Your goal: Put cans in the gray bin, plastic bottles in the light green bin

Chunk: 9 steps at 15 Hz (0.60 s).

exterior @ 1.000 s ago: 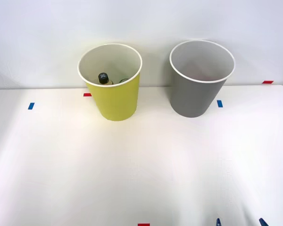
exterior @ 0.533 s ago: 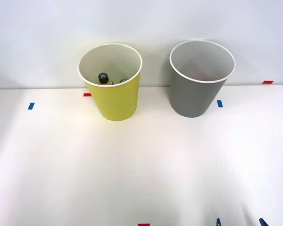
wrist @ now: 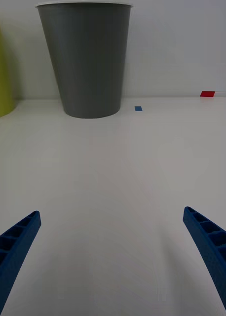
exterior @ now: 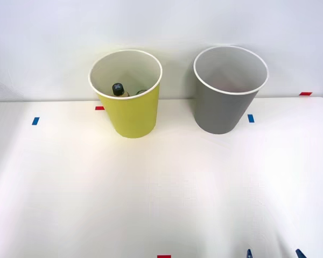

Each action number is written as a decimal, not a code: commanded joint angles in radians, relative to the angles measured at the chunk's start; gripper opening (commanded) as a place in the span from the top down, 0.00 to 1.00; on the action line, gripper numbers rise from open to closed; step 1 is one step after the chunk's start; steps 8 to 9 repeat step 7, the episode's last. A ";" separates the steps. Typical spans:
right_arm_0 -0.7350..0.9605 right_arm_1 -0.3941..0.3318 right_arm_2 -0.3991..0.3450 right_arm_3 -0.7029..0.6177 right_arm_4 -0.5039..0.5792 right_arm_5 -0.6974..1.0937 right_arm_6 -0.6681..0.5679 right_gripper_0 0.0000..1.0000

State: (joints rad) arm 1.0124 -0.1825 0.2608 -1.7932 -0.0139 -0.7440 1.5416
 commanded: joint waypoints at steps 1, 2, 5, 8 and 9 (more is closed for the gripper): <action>0.000 0.000 0.000 0.000 0.000 0.000 0.000 0.00; 0.000 0.000 0.000 0.000 0.000 0.000 0.000 0.00; 0.000 0.000 0.000 0.000 0.000 0.000 0.000 0.00; 0.000 0.000 0.000 0.000 0.000 0.000 0.000 0.00; 0.000 0.000 0.000 0.000 0.000 0.000 0.000 0.00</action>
